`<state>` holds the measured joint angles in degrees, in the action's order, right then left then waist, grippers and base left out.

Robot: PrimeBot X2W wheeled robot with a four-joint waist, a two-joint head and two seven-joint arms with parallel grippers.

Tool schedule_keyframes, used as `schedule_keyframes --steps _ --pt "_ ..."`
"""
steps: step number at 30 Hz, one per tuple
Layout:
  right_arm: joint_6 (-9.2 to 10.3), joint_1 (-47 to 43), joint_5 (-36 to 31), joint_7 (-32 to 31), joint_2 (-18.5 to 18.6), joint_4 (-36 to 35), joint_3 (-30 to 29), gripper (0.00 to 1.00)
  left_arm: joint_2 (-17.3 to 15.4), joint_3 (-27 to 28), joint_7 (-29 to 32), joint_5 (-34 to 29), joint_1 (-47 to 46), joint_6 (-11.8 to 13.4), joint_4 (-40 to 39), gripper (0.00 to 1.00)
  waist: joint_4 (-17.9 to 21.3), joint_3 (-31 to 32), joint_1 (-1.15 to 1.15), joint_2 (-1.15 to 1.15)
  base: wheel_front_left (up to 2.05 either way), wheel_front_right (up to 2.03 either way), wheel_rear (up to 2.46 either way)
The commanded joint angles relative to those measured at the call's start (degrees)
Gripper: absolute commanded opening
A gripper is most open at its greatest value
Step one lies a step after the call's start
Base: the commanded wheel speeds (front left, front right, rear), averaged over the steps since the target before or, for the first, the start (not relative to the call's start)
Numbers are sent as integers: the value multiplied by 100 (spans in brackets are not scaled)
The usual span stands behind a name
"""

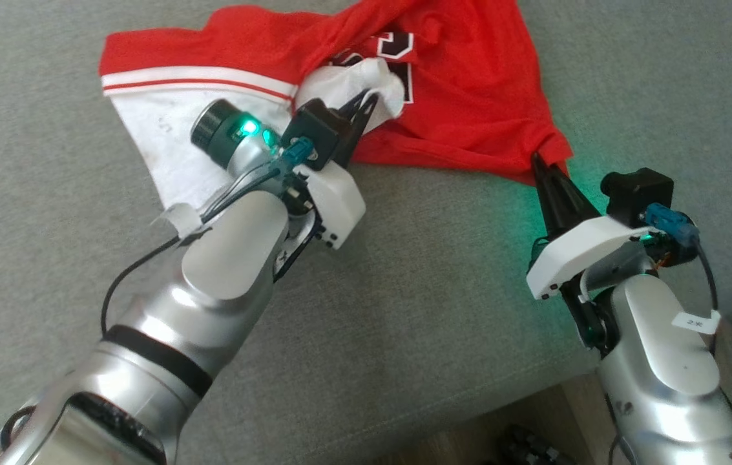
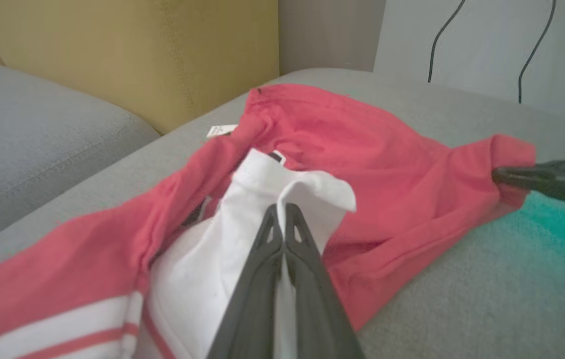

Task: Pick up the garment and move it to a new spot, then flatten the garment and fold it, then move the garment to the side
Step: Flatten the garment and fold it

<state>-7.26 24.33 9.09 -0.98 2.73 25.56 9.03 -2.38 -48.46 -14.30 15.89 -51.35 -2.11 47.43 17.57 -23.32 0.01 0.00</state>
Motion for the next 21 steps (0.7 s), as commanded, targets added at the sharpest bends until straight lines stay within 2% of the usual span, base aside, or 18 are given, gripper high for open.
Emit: schedule_keyframes --steps 1,6,13,17,21 --pt "-23 89 -12 54 15 -131 54 0 -50 153 -67 46 -274 52 -296 0 -87 72 -1 0 0 0 0" --pt "-23 113 -279 29 15 -123 -95 0 -73 469 -69 153 47 127 -931 0 -405 400 -1 0 0 0 0" --pt "-23 294 -902 -277 45 -286 -226 0 -313 1429 -69 358 649 301 -2105 0 -1075 1153 -1 0 0 0 0" --pt "-23 553 -867 -440 324 -459 -238 0 -641 1915 -69 375 951 330 -2645 0 -1404 1592 -1 0 0 0 0" --pt "-23 858 -589 -578 774 -596 -36 0 -1003 2352 -69 427 1124 352 -3049 0 -1663 1981 -1 0 0 0 0"
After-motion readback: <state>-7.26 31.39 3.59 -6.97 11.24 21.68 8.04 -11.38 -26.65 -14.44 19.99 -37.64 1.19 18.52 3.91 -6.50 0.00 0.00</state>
